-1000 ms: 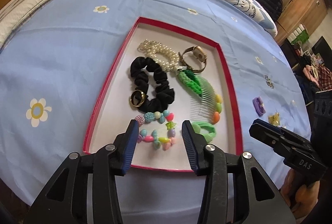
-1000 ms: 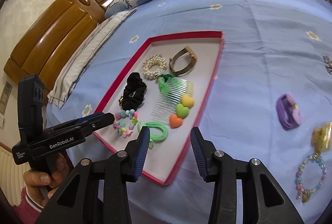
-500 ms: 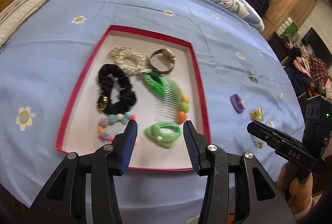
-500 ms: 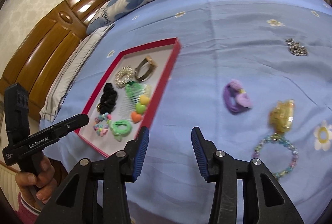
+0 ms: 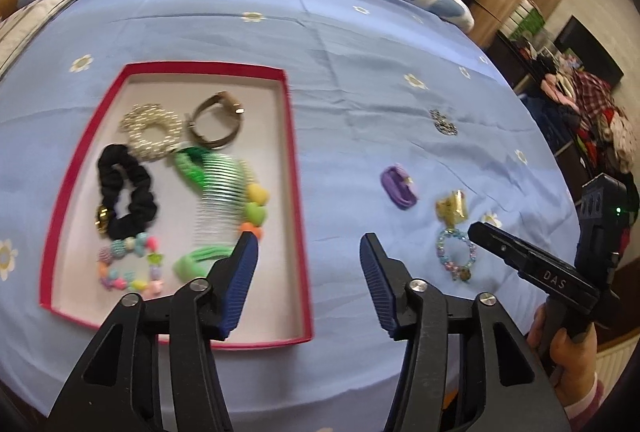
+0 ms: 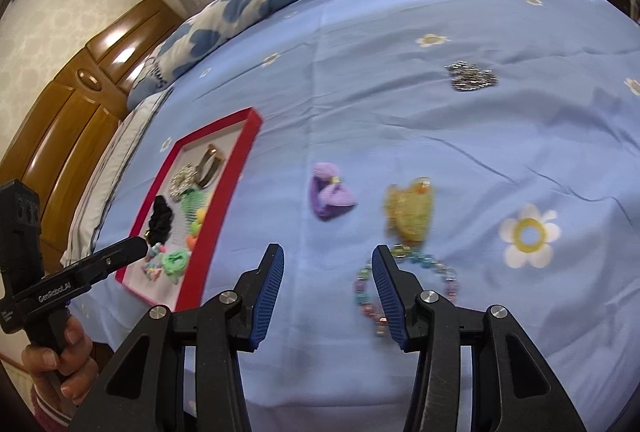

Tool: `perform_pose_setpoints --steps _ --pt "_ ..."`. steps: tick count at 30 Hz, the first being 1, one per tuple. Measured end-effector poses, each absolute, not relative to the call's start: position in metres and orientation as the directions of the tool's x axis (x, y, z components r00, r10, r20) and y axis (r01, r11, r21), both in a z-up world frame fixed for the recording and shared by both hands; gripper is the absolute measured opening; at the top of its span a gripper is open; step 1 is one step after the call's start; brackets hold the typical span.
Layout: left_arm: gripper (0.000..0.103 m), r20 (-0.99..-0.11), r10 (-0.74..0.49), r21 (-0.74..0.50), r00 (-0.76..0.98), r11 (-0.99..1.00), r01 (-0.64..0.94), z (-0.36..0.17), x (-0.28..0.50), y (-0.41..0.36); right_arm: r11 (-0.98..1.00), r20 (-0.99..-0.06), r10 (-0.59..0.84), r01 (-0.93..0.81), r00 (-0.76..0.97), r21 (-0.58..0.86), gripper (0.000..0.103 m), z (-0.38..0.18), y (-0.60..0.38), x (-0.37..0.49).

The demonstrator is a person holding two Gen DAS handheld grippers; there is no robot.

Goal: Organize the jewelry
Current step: 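Grasp the purple hair tie with the left tool while the right tool grasps the yellow claw clip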

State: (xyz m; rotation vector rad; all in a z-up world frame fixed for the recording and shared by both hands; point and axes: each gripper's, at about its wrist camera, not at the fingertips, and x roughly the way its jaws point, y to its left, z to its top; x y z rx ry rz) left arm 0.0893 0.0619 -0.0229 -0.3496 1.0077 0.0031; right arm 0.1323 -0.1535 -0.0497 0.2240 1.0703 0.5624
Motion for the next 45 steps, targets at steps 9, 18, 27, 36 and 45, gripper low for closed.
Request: perform_pose_setpoints --steps 9,18,27,36,45 --pt "0.053 -0.843 -0.182 -0.285 0.507 0.949 -0.133 -0.030 0.115 0.039 0.867 -0.778 0.493 -0.287 0.389 0.406 0.048 -0.057 -0.170 0.147" --pt "0.054 -0.861 -0.194 -0.276 0.470 0.954 -0.113 -0.042 0.142 0.024 0.878 -0.801 0.471 -0.283 0.368 0.386 0.048 -0.073 -0.165 0.171" --pt "0.055 -0.876 -0.220 -0.281 0.430 0.956 -0.083 -0.058 0.174 0.004 0.877 -0.809 0.474 -0.269 0.348 0.398 0.046 -0.089 -0.167 0.184" --pt "0.060 -0.882 -0.277 -0.319 0.382 0.947 -0.050 -0.079 0.201 -0.018 0.875 -0.783 0.483 -0.250 0.392 0.414 0.039 -0.082 -0.188 0.185" --pt "0.037 -0.895 -0.233 -0.263 0.379 0.964 -0.029 -0.093 0.212 -0.036 0.872 -0.769 0.489 -0.217 0.411 0.439 0.039 -0.079 -0.202 0.189"
